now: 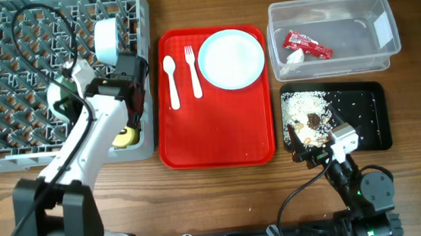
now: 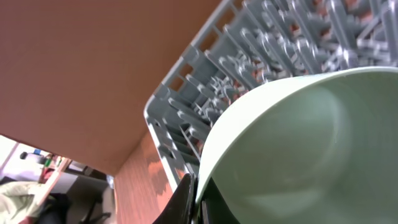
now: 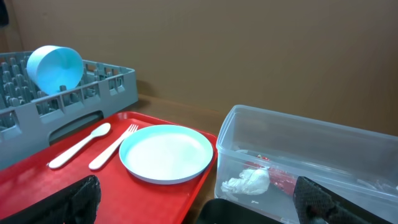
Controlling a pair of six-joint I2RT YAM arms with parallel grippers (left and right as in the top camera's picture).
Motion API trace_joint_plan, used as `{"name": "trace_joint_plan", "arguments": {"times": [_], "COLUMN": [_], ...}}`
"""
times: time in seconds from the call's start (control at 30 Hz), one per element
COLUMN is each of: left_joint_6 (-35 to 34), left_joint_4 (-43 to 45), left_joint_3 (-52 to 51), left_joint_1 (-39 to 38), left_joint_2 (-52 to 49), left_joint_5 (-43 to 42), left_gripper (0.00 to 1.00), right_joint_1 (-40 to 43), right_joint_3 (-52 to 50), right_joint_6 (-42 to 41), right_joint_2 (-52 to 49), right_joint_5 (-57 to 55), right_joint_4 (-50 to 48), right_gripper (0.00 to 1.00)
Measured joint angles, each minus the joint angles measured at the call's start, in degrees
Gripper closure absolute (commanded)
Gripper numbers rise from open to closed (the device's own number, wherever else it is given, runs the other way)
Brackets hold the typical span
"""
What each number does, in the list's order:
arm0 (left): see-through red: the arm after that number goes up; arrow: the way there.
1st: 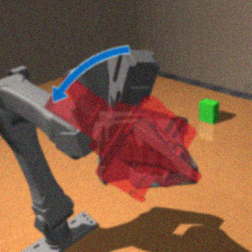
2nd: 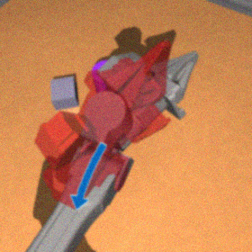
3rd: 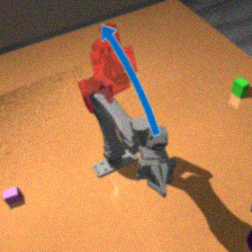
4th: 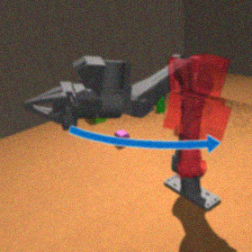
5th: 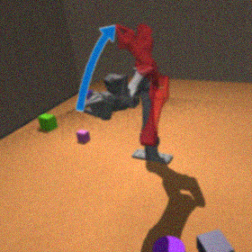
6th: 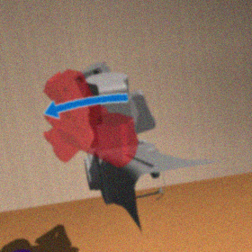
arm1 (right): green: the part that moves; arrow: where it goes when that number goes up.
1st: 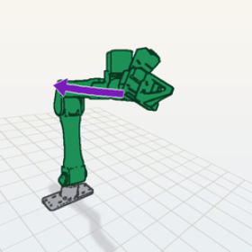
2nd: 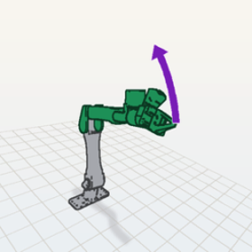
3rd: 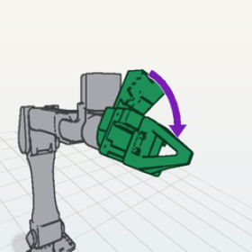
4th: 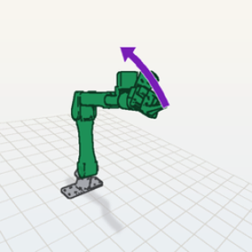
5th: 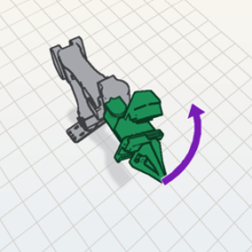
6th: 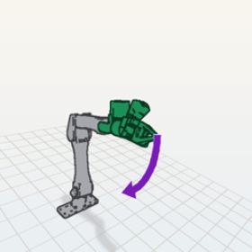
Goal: Sort waste into correct bins and load items into the dishwasher rack
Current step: 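Set the mint-green bowl upright in the rack and release it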
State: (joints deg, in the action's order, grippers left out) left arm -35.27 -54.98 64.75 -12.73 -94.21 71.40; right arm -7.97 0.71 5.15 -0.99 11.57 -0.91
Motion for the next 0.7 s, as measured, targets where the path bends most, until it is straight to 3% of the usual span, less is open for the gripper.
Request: {"name": "trace_joint_plan", "arguments": {"times": [0.7], "left_joint_6": [-0.6], "left_joint_4": [-1.6], "left_joint_3": [-0.6], "left_joint_1": [-1.2], "left_joint_2": [-1.6], "left_joint_5": [2.9], "left_gripper": [0.96], "right_joint_1": [0.0], "right_joint_3": [-0.2], "right_joint_6": [0.0], "right_joint_2": [0.0], "right_joint_5": [0.0], "right_joint_4": [0.0], "right_gripper": [0.0]}}
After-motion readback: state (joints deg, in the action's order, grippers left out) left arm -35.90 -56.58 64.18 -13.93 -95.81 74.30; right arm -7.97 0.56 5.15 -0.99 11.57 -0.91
